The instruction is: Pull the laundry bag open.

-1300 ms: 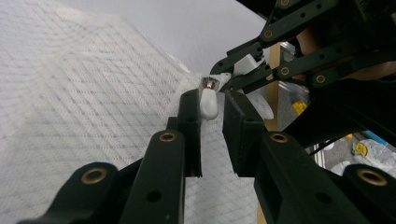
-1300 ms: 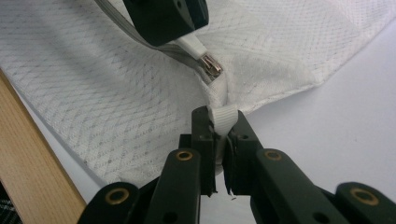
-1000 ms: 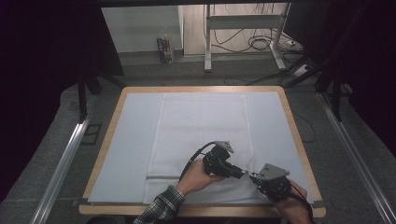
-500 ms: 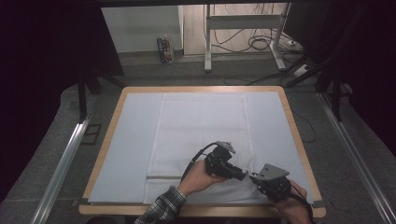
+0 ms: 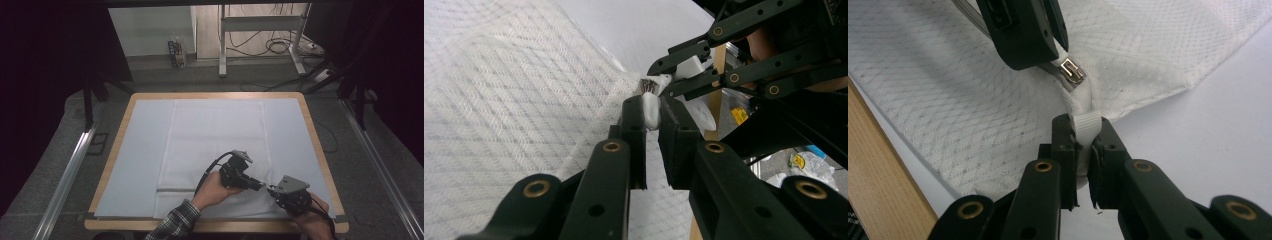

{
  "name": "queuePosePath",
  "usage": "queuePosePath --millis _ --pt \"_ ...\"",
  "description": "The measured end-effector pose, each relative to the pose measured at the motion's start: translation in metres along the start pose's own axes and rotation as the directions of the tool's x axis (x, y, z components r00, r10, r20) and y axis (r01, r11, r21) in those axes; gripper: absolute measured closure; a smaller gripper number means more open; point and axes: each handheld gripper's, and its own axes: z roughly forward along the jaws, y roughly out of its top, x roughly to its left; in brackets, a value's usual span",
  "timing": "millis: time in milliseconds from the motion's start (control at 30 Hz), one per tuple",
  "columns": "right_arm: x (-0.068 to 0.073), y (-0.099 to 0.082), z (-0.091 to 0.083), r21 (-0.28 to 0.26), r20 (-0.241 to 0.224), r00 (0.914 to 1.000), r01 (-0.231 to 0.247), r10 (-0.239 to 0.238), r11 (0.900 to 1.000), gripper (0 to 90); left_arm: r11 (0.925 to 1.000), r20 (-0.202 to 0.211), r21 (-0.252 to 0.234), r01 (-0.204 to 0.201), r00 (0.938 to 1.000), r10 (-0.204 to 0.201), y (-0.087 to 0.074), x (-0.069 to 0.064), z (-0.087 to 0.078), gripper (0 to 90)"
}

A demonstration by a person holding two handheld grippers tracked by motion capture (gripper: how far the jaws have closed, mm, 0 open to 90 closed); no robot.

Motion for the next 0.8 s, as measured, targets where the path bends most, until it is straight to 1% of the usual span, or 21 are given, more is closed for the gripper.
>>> queuePosePath --millis 67,133,167,267,300,333,367,400,433,533,567,633,700,767,800 --pt "0.000 0.000 0.000 0.002 -0.002 1.0000 -0.002 0.002 1.0000 81.4 1.0000 0.004 -0.004 0.005 1.0000 -0.005 0.000 -0.001 0.001 82.3" --pt "0.000 0.000 0.000 0.003 -0.001 1.0000 -0.002 0.002 1.0000 81.4 0.9999 0.014 0.009 -0.009 0.9999 0.009 -0.001 -0.001 0.001 82.3" --pt "0.000 0.000 0.001 0.010 -0.002 1.0000 -0.005 0.005 0.9999 81.2 1.0000 0.016 0.000 -0.003 0.9999 0.003 -0.001 -0.002 0.002 82.3" --pt "0.000 0.000 0.001 0.013 0.000 1.0000 -0.005 0.005 0.9999 81.2 1.0000 0.018 0.001 -0.005 0.9998 0.005 -0.001 -0.002 0.002 82.1" --pt "0.000 0.000 0.001 0.014 0.000 1.0000 -0.001 0.001 0.9999 81.3 0.9999 0.032 -0.010 0.007 0.9995 -0.006 -0.001 0.000 0.002 81.5" --pt "0.000 0.000 0.001 0.014 0.000 1.0000 -0.001 0.001 0.9999 81.3 0.9999 0.032 -0.010 0.007 0.9995 -0.006 -0.001 0.000 0.002 81.2" --pt "-0.001 0.000 0.001 0.011 -0.001 1.0000 -0.005 0.005 0.9999 81.3 0.9997 0.045 -0.016 0.016 0.9989 -0.015 -0.002 0.003 0.002 81.2" --pt "-0.001 0.000 0.001 0.011 -0.001 1.0000 -0.005 0.005 0.9999 81.3 0.9997 0.045 -0.016 0.016 0.9989 -0.015 -0.002 0.003 0.002 81.1" --pt "-0.001 0.000 0.001 0.012 -0.001 1.0000 -0.004 0.004 0.9999 81.2 0.9993 0.053 -0.023 0.029 0.9982 -0.028 -0.002 0.003 0.002 81.1" --pt "0.000 0.000 0.001 0.015 0.000 1.0000 0.000 0.000 0.9999 81.2 0.9985 0.074 -0.026 0.048 0.9962 -0.046 -0.002 0.006 0.001 81.3" --pt "0.000 -0.001 0.001 0.016 0.000 1.0000 0.003 -0.003 0.9999 81.2 0.9981 0.073 -0.025 0.056 0.9958 -0.054 -0.002 0.006 0.002 81.6" --pt "0.000 -0.001 0.001 0.016 0.000 1.0000 0.001 -0.001 0.9999 81.2 0.9980 0.072 -0.024 0.059 0.9958 -0.057 -0.002 0.006 0.002 82.3" --pt "0.000 -0.001 0.002 0.016 -0.001 1.0000 0.002 -0.002 0.9999 81.2 0.9975 0.085 -0.027 0.066 0.9943 -0.063 -0.003 0.007 0.001 82.2" --pt "0.000 -0.001 0.002 0.017 -0.001 1.0000 0.004 -0.004 0.9998 81.1 0.9971 0.090 -0.025 0.071 0.9935 -0.069 -0.003 0.008 0.001 81.1" --pt "0.000 -0.001 0.002 0.018 0.000 1.0000 0.006 -0.006 0.9998 81.1 0.9970 0.086 -0.023 0.073 0.9938 -0.071 -0.003 0.008 0.000 80.9"
